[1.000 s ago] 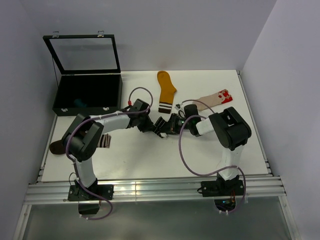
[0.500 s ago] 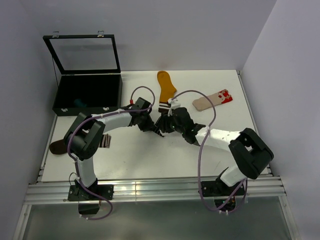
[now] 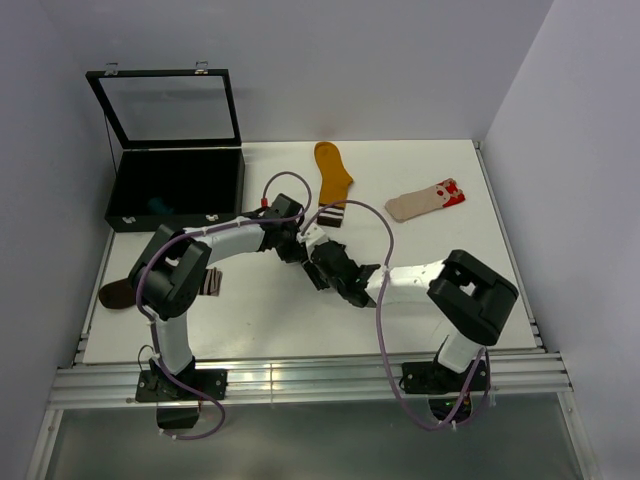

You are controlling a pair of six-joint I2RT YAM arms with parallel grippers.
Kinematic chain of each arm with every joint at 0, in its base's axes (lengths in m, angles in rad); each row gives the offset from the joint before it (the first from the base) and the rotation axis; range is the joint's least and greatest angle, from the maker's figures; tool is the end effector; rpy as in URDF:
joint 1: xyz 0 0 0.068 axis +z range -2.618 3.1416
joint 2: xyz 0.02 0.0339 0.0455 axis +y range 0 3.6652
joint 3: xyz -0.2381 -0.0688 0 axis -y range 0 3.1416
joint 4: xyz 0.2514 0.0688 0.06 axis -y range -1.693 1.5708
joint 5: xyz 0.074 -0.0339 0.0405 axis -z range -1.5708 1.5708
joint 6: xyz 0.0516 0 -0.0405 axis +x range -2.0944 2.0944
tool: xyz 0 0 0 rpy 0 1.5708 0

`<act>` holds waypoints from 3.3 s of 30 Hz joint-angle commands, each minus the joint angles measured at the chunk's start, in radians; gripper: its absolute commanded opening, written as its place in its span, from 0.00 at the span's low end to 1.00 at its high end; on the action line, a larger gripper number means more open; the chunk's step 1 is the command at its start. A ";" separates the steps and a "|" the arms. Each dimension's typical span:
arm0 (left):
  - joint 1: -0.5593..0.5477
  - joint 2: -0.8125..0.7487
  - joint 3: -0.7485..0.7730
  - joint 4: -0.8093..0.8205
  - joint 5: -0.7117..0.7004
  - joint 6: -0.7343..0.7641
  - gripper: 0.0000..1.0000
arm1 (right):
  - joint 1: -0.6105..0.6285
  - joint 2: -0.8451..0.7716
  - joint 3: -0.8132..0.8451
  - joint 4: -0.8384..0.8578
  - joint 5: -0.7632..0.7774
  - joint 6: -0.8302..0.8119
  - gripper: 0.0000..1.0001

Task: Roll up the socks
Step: Roll the sock at the center of the board.

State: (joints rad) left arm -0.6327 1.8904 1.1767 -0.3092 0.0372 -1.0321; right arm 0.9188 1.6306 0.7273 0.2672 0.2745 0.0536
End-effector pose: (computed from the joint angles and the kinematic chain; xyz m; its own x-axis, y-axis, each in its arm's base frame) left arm 0.3130 -0.2319 0.1131 -0.8738 -0.4230 -0.2400 -0.2797 0.8408 -0.4634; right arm 0.2153 0.2590 0.1174 -0.3938 -0.4310 -0.8119 -0.6126 0.7816 -0.1177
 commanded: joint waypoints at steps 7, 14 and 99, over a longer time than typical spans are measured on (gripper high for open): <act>-0.005 0.030 0.015 -0.054 -0.033 0.046 0.31 | 0.008 0.098 0.076 -0.036 0.097 -0.017 0.50; -0.005 0.023 0.020 -0.059 -0.033 0.063 0.31 | 0.006 0.192 0.129 -0.140 0.121 0.040 0.39; 0.054 -0.096 -0.178 0.065 -0.008 0.000 0.32 | -0.463 0.384 0.343 -0.249 -0.897 0.651 0.19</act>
State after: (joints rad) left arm -0.5724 1.7569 0.9646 -0.1516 0.0223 -1.0706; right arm 0.4740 2.0541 1.1023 0.0330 -0.8249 0.7849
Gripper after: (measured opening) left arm 0.338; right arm 0.174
